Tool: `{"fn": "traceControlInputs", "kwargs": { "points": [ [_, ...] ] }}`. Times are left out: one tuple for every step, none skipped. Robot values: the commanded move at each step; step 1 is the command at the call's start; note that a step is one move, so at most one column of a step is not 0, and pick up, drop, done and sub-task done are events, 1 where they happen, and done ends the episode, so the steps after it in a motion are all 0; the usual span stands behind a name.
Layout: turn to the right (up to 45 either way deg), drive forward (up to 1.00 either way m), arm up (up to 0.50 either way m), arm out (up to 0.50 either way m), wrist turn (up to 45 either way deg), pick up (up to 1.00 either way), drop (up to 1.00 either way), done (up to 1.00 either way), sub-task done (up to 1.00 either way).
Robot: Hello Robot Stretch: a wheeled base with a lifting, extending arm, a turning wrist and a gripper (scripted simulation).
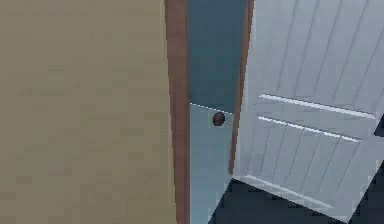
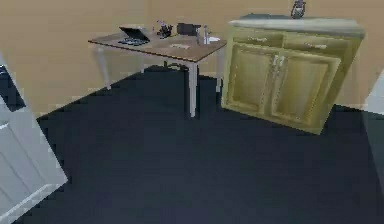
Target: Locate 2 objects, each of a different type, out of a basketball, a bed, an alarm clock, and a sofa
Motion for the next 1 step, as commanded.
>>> {"fn": "traceControlInputs", "kwargs": {
  "points": [
    [45.0, 0.0, 0.0, 0.0, 0.0, 0.0, 0.0, 0.0, 0.0]
  ]
}}
